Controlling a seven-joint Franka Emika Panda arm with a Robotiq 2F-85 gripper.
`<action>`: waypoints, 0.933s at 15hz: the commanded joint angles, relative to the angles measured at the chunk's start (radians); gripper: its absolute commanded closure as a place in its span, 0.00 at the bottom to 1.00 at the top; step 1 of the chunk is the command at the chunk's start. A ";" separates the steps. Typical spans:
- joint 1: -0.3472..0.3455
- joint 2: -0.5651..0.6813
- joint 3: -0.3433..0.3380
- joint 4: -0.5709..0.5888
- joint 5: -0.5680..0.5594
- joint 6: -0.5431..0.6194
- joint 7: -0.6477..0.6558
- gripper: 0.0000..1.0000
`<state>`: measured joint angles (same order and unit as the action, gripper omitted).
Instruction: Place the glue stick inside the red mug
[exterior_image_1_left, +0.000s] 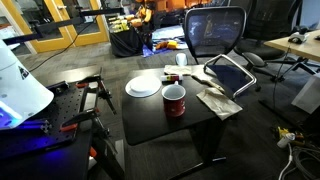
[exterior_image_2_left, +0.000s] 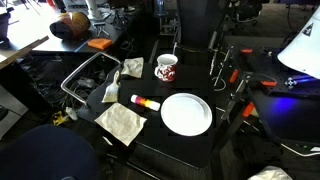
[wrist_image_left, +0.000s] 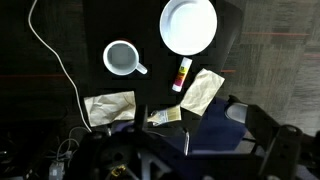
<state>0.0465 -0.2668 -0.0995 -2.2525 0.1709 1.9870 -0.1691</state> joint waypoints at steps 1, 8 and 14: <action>-0.002 0.075 0.054 0.063 0.002 0.047 0.062 0.00; 0.027 0.164 0.154 0.098 0.015 0.096 0.211 0.00; 0.052 0.266 0.205 0.132 -0.003 0.122 0.323 0.00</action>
<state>0.0868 -0.0652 0.0891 -2.1600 0.1779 2.0840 0.0845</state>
